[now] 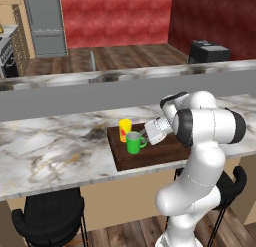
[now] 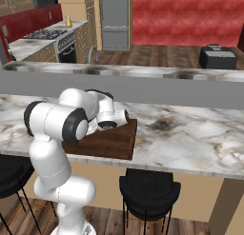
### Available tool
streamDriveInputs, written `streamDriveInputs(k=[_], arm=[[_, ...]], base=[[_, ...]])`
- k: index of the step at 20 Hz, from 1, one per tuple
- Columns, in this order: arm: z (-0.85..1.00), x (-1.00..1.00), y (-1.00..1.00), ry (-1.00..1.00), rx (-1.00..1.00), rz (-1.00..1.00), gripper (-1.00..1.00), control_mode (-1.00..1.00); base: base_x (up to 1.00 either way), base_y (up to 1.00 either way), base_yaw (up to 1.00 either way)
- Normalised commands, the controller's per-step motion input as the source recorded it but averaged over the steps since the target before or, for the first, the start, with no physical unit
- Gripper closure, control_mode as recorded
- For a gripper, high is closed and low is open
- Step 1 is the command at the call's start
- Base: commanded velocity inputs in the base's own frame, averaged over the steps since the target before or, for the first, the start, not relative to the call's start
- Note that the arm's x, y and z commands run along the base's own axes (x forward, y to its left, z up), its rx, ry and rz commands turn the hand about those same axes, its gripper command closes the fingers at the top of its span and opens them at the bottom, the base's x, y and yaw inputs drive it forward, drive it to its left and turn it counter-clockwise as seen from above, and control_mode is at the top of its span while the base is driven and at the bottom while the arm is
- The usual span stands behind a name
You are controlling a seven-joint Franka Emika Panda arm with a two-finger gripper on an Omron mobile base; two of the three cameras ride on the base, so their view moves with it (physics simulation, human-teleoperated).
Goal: There is a tray on the dining counter. Grab the cup, mug, and pitcher and place them on the tray. The pitcher may be placed next to the tray if it cannot fit the tray.
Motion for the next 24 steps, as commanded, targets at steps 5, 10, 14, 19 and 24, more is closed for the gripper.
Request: streamDriveInputs(k=[5, 10, 14, 19, 24], arm=[[0.00, 0.00, 0.00, 0.00, 0.00, 0.00, -1.00, -1.00], [0.00, -0.01, 0.00, 0.00, 0.00, 0.00, -1.00, -1.00], [0.00, -0.15, 0.00, 0.00, 0.00, 0.00, -1.00, -1.00], [0.00, -0.23, 0.00, 0.00, 0.00, 0.00, -1.00, -1.00], [0.07, -0.14, 0.00, 0.00, 0.00, 0.00, -1.00, -1.00]], base=[[0.00, 0.00, 0.00], [0.00, 0.00, 0.00], [0.00, 0.00, 0.00], [0.00, 0.00, 0.00], [0.00, 0.00, 0.00]])
